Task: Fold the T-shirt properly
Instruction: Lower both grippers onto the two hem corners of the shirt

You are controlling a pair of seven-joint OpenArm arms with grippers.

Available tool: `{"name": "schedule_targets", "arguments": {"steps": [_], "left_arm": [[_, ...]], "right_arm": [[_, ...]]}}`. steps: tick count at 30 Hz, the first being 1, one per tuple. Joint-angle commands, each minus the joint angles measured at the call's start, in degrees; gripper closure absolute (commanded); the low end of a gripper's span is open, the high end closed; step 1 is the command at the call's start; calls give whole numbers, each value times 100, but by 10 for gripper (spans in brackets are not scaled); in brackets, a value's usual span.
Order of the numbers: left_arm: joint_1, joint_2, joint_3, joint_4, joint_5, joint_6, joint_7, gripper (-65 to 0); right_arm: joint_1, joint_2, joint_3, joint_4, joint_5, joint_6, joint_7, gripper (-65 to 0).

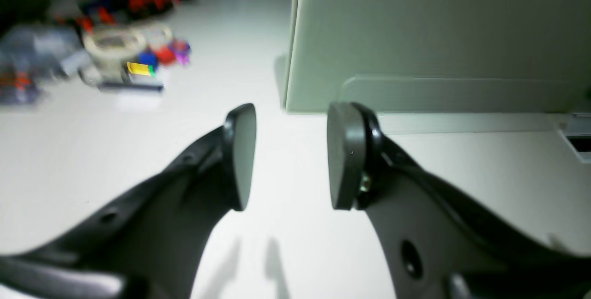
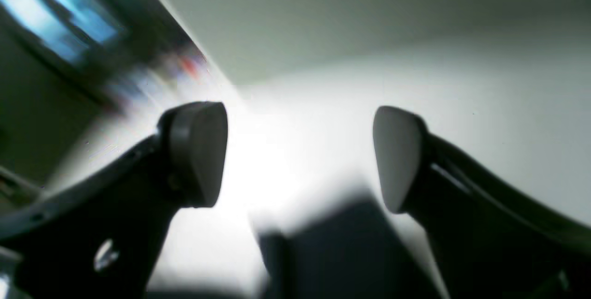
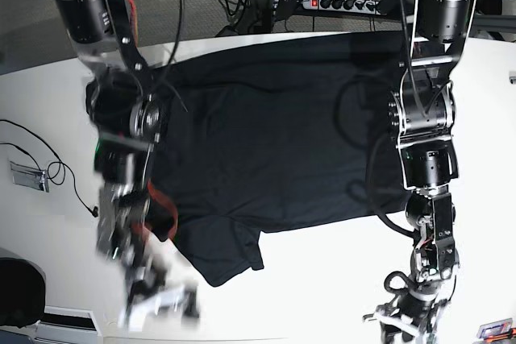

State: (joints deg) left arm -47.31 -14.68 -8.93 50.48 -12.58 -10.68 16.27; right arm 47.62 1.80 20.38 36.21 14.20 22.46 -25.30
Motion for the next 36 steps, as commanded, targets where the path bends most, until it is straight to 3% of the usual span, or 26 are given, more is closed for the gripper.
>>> {"name": "schedule_targets", "arguments": {"steps": [1,4,6,9,12,15,19,23,26,28,30,32,36], "left_arm": [[-205,65,-105,-24,-39,-9,-128,-250],[-170,259,-114,-50,-4,-9,-128,-250],[-135,444,18,-41,5,-9,-128,-249],[67,734,159,214,14,-9,-102,-249],[516,901,370,1005,23,-53,399,-249],[946,865,528,1805,23,-62,812,-249],[1324,487,607,2350,23,-62,830,-249],[1702,-84,616,2728,23,-62,830,-249],[2063,-427,616,2869,23,-62,856,-249],[2239,-524,607,3027,23,-62,1278,-249],[2370,-532,607,3185,14,-62,1867,-249],[2476,-524,616,3361,14,-62,2333,-249],[2836,-515,590,3651,14,-62,2527,-249]], "right_arm": [[403,-88,-21,76,194,194,257,-470],[421,-114,-12,-73,202,466,257,-470],[421,-299,6,-3,211,756,266,-470],[403,-475,-3,683,211,1196,451,-470],[263,-536,-29,1571,211,1284,504,-470],[-493,-501,-29,2160,202,1293,266,-470],[-1144,-378,-29,2652,194,1504,-182,-470],[-1170,352,-38,3153,194,1636,-850,-470],[-1188,624,-38,3250,176,1636,-1237,-470],[-1249,791,-38,3215,141,1627,-1395,-470],[-1258,826,-38,3206,-228,1618,-1448,-470],[-1249,826,-38,3197,-984,1618,-1474,-470],[-1249,730,-135,3162,-2725,1627,-1395,-470]]}}
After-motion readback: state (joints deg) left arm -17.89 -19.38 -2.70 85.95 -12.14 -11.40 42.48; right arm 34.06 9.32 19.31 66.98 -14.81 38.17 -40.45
